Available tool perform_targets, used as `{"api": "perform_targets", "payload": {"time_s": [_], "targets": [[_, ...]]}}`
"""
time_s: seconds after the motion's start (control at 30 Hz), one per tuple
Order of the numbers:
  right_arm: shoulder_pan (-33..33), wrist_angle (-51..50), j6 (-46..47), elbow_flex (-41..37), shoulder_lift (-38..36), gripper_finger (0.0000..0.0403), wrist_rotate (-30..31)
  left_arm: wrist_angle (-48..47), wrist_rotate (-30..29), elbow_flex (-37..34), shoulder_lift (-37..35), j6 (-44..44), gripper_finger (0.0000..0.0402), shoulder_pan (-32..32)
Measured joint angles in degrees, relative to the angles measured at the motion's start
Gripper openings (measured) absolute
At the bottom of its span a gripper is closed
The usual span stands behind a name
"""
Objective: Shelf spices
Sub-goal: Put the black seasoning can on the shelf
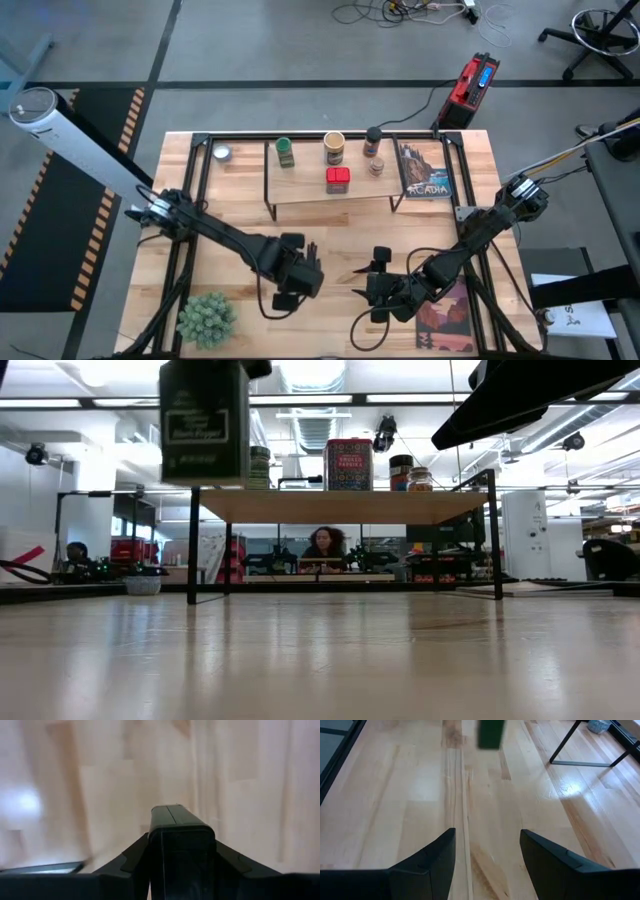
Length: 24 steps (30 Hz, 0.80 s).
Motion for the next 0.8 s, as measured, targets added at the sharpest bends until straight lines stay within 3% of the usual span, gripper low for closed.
{"api": "perform_targets", "payload": {"time_s": [0.47,0.8], "targets": [[0.0,0.0,0.0,0.0,0.0,0.0199,-0.4,-10.9,-6.3,14.5,0.0,5.0,0.0136,5.1],[0.0,0.0,-0.1,0.0,0.0,0.0199,-0.4,-15.8,-9.3,17.5,-0.4,7.8,0.0138,9.0]]}}
